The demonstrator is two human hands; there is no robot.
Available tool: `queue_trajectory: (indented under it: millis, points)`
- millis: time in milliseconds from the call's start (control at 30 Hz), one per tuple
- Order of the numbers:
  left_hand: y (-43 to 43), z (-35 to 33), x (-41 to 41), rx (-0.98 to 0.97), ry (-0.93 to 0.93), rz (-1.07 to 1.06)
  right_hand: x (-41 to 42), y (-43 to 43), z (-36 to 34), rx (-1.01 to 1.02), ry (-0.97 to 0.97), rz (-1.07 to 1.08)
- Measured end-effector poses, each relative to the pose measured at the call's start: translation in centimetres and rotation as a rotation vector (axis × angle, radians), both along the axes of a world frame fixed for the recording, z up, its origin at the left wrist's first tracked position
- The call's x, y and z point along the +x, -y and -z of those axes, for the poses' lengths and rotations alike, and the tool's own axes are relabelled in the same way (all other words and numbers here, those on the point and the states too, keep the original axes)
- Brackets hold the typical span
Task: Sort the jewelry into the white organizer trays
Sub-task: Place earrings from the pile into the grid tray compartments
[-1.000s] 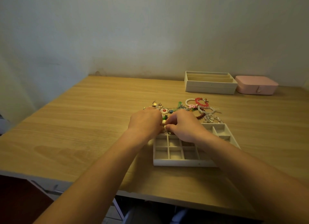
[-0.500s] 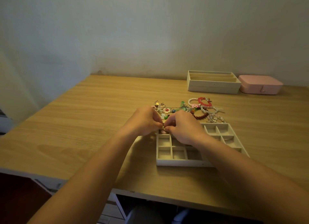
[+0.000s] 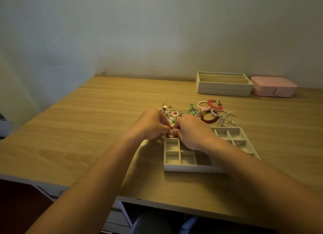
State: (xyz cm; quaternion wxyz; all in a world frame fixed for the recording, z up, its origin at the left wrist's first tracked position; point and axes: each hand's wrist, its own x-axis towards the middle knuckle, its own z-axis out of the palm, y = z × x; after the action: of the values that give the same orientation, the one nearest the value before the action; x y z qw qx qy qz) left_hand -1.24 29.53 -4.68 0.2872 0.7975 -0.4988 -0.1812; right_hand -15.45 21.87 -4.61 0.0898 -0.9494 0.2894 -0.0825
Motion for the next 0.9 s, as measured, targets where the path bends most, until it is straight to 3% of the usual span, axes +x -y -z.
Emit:
queue_trajectory:
  millis: [100,500,900]
  points:
    - [0.1,0.1,0.1,0.003,-0.023,-0.002,0.0,0.5,-0.1,0.086,-0.006,0.007]
    - [0.1,0.5,0.3,-0.045,-0.048,-0.050,0.7,0.6,0.7,0.109,0.090,0.058]
    - [-0.1,0.9,0.0,-0.055,-0.068,-0.034,0.7,1.2,0.0,0.193,0.050,0.025]
